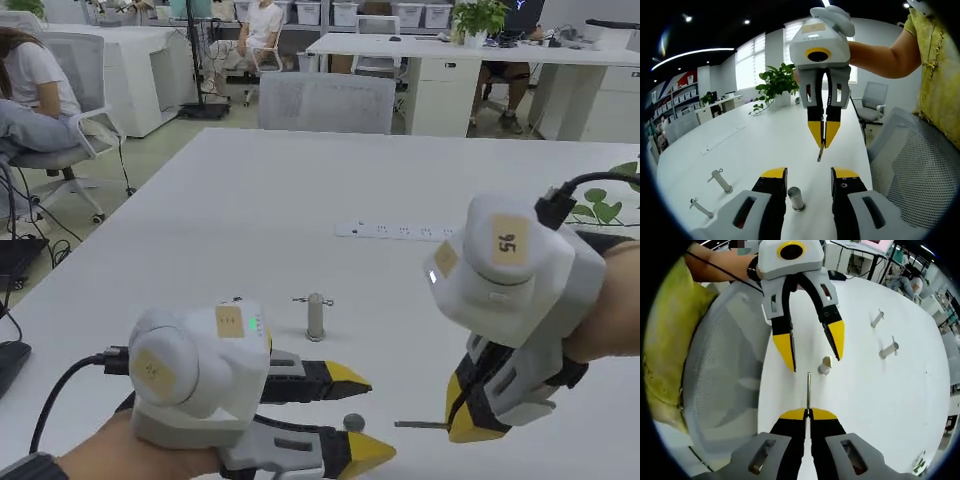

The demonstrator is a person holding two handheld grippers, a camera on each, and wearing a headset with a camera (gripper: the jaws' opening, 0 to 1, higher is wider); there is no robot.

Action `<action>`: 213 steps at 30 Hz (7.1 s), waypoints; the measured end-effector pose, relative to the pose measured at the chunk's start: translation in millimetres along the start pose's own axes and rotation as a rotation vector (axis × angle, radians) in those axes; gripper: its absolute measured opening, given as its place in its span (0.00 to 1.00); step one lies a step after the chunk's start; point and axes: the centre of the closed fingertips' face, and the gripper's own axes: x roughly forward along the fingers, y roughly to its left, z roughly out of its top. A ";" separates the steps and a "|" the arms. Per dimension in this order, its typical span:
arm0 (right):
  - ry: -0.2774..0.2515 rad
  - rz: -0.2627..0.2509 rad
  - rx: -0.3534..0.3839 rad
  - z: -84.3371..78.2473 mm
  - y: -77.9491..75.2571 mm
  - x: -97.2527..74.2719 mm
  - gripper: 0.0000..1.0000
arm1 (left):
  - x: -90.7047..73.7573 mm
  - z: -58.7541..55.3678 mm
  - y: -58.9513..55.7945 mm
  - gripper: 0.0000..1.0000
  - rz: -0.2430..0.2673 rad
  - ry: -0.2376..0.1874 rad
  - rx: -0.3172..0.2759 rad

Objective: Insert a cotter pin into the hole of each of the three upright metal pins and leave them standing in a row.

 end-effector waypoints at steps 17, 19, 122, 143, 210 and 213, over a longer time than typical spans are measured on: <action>0.003 -0.002 0.180 -1.1 -10.7 26.3 0.03 | 6.4 -48.3 22.5 0.30 -0.082 0.064 -0.017; 0.002 -0.004 0.211 -0.8 -11.3 28.7 0.03 | 7.7 -50.2 21.6 0.27 -0.103 0.052 -0.008; 0.100 -0.023 0.175 9.2 -26.1 53.2 0.03 | 25.3 -64.6 19.0 0.12 -0.158 0.033 -0.037; 0.094 -0.020 0.103 16.0 -26.4 54.3 0.03 | 23.3 -64.1 18.7 0.11 -0.155 0.031 -0.018; 0.032 -0.006 0.046 31.7 -25.0 62.7 0.04 | 32.6 -60.5 10.0 0.11 -0.190 0.093 0.031; 0.025 -0.010 0.039 32.3 -25.2 62.6 0.05 | 32.7 -60.5 10.3 0.11 -0.188 0.093 0.029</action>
